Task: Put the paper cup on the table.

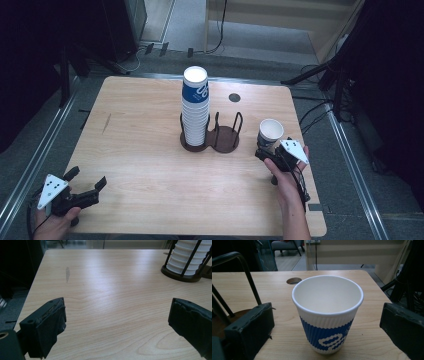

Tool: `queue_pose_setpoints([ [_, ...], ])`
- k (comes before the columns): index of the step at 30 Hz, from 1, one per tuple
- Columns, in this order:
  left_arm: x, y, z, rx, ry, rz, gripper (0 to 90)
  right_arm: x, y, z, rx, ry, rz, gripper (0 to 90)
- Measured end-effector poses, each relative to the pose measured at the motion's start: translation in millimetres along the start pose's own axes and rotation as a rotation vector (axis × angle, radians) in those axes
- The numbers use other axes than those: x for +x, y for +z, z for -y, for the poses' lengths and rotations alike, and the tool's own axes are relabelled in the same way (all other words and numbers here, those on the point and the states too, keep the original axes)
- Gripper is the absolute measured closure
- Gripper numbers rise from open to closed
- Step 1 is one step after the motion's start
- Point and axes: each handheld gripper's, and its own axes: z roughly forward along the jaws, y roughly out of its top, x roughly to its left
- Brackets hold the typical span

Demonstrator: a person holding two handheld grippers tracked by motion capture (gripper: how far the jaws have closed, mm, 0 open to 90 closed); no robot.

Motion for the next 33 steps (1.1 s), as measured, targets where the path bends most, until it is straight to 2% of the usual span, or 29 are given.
queue_pose_setpoints([
  [6,-0.1,0.0,0.0,0.001,0.001,0.000,2.3,-1.2,-13.7,0.0,-0.015,0.003,-0.022,0.0],
  [10,-0.3,0.1,0.0,0.001,0.003,0.000,2.3,-2.8,-21.8,0.4,-0.027,-0.023,-0.019,0.0],
  [19,-0.5,0.1,0.0,0.000,0.005,0.000,2.3,-6.4,-40.4,3.0,-0.034,-0.036,-0.037,0.0],
  [33,-0.7,0.3,-0.1,0.001,0.003,-0.002,2.3,-17.4,-64.2,9.2,-0.042,-0.045,-0.034,0.0],
])
